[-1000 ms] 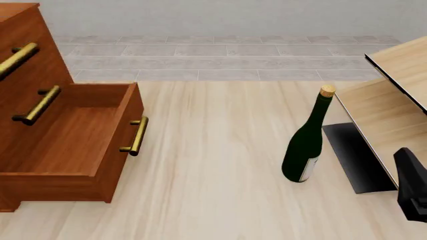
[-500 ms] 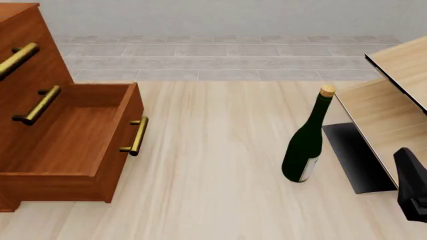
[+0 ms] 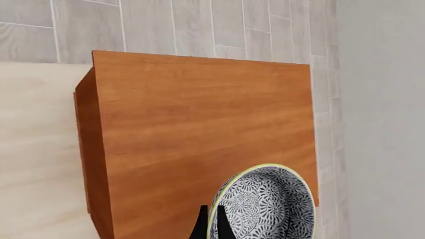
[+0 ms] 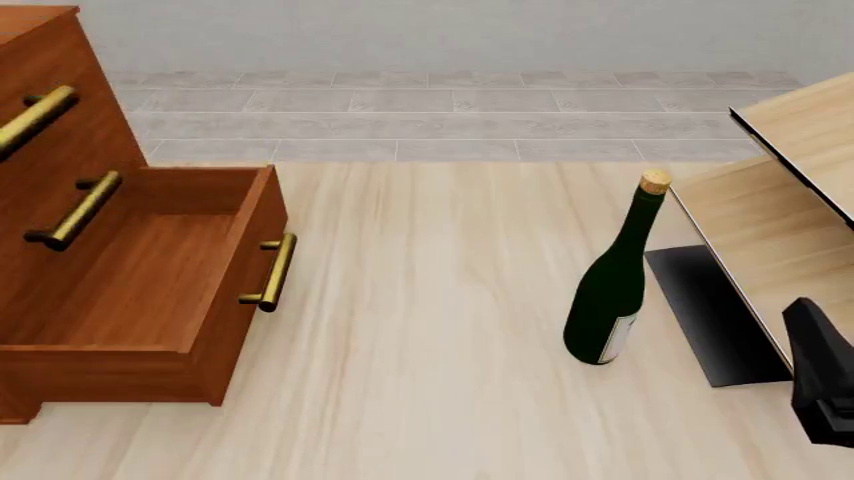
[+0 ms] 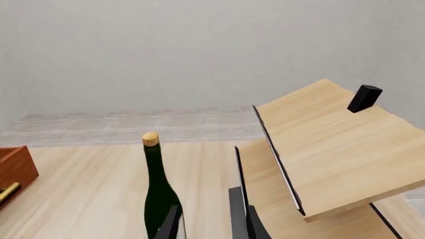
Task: Put the bowl on top of the cabinet.
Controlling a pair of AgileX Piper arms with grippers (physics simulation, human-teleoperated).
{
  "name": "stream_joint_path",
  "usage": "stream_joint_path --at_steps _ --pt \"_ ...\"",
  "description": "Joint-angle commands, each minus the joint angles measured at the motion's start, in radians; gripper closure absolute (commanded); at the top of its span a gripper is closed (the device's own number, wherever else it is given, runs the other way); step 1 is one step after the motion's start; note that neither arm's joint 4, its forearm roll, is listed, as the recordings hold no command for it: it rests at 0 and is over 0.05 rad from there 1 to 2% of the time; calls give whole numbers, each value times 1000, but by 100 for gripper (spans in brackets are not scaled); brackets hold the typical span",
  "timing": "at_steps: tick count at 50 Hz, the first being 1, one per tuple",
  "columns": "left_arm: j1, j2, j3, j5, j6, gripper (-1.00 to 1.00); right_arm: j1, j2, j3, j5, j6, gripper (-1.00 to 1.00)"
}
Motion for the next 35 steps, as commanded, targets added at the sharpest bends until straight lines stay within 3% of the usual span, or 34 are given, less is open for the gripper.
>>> stream_joint_path --at_steps 1,15,35 --pt "24 39 -2 0 5 100 2 0 -1 3 -3 -100" --pt "9 61 0 0 21 100 0 0 1 1 -5 -100" --pt "68 86 17 0 90 100 0 0 1 -2 -1 -100"
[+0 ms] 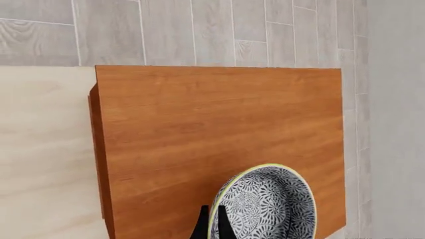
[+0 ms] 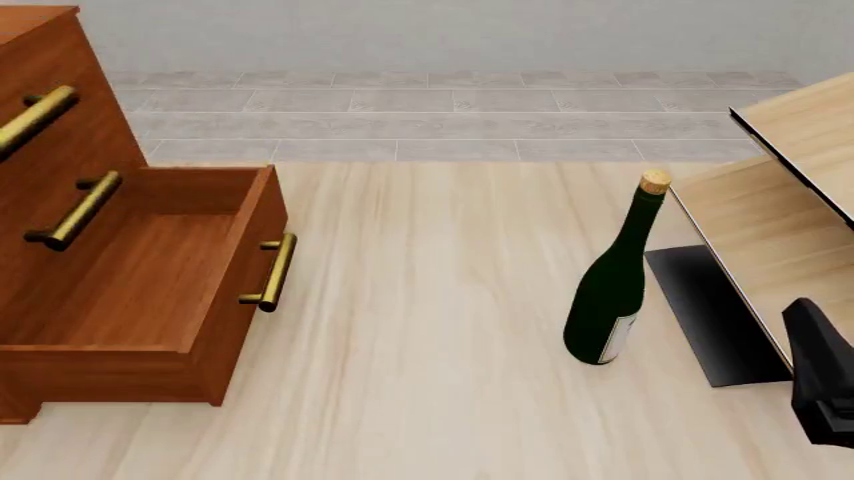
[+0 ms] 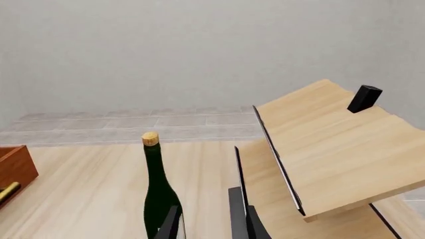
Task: Put the bowl on top of the cabinet.
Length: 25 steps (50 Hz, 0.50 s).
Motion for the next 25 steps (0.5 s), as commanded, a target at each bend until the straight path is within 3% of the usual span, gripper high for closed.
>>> stream_joint_path --at_steps 1,25 --pt "33 12 8 1 40 100 0 0 1 -1 2 -100" --pt "49 31 22 1 65 100 -3 0 1 -7 10 -100"
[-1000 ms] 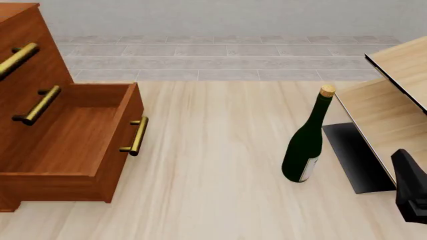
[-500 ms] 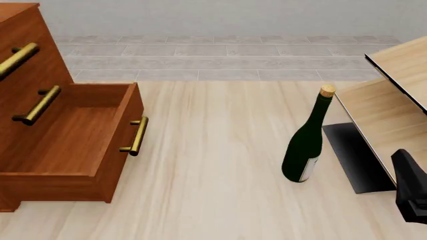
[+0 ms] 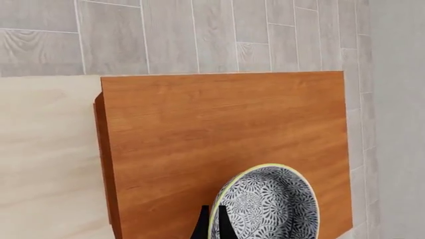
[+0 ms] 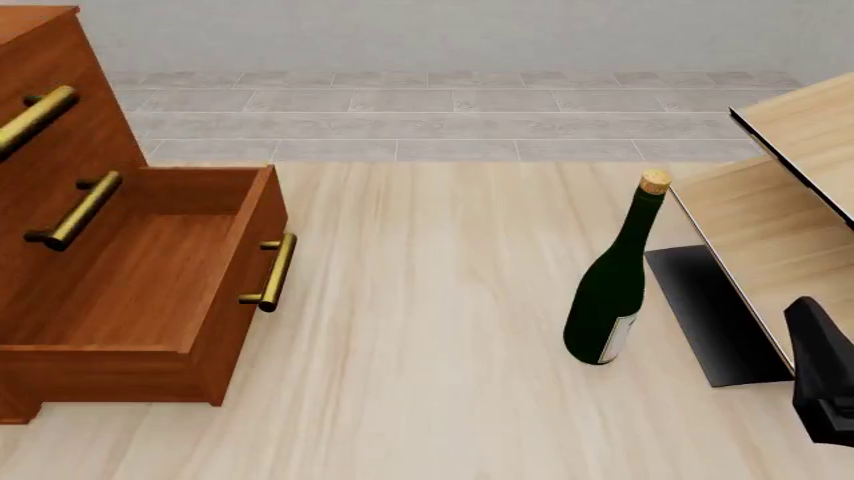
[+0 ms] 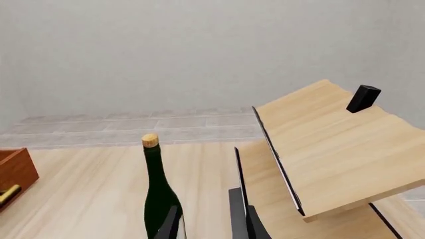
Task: Put the bowl on top of the cabinet.
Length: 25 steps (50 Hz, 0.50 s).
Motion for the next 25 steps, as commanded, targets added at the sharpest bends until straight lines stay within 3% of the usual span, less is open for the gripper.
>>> stream_joint_path --at_steps 1,13,18,19,20,21,22,25 --pt "25 30 18 9 13 100 0 0 1 -2 1 -100" --pt "39 34 20 9 30 100 -1 0 -1 -1 -3 -100" --pt "24 34 -24 9 20 100 0 0 -2 0 -3 -100" --pt "35 27 -34 9 8 100 0 0 -2 0 -3 -100" --pt "118 9 -5 9 62 100 0 0 0 -1 -2 -100" --pt "0 30 -55 9 -21 100 0 0 0 -2 -2 -100" --pt "30 25 -39 9 7 -100 0 0 1 -2 -2 -100" --pt "31 16 -47 9 -5 -100 0 0 -1 -1 -2 -100"
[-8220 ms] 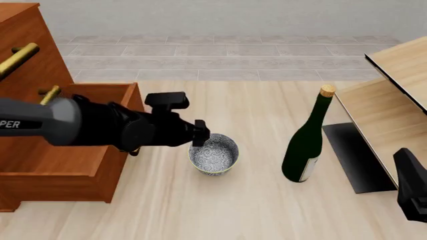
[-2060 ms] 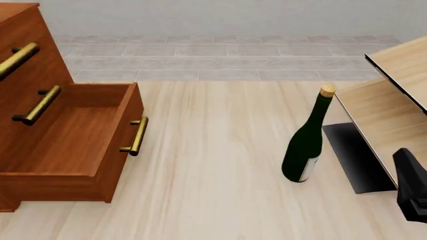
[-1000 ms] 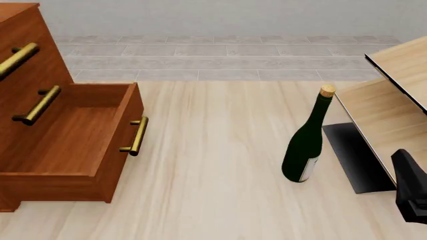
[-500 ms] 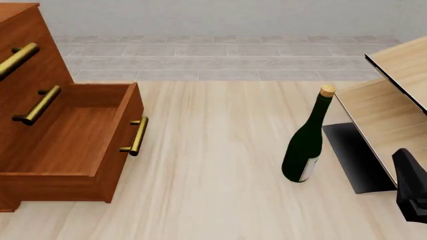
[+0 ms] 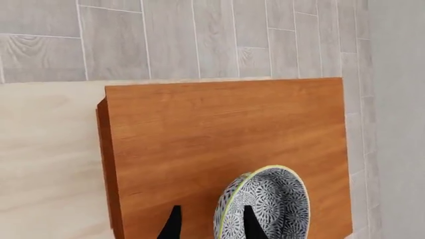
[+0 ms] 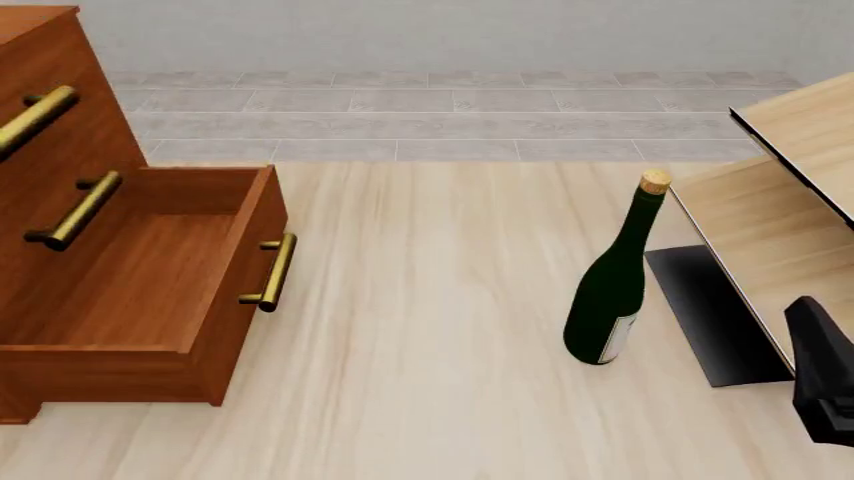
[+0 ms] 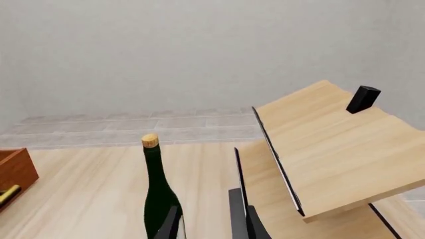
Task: Put the bowl on top of the cabinet.
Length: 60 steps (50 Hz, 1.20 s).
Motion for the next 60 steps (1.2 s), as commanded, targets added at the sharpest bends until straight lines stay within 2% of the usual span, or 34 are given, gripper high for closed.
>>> stream_joint_path --at_steps 1,20,22,23,24,26,27,31,33,36,40,46,60 --pt "15 3 -23 6 -17 -100 0 0 -1 0 0 -100" --pt "14 -34 -27 6 -35 -100 1 0 -2 -2 -1 -100" --pt "-7 -43 -31 6 -45 -100 2 0 -2 -2 -2 -100" --pt "18 -50 -35 6 -29 -100 2 0 -1 -2 -2 -100" --pt "-15 -54 -27 6 -47 -100 3 0 0 -2 -3 -100" --pt "-2 -62 -25 6 -35 -100 5 0 0 -3 -4 -100" --pt "-30 -67 -37 6 -54 -100 5 0 -2 -2 -5 -100" --pt "-22 -95 -28 6 -48 -100 4 0 0 -4 -6 -100" --pt "-19 -100 -54 6 -45 -100 4 0 0 -4 -5 -100" --pt "-39 -132 -50 6 -72 -100 5 0 -2 -3 -6 -100" --pt "-34 -144 -58 6 -59 -100 7 0 -1 -3 -7 -100" --pt "-65 -187 -55 6 -86 -100 8 0 -3 -3 -7 -100" --pt "-58 -232 -75 6 -64 -100 4 0 -6 -3 1 -100"
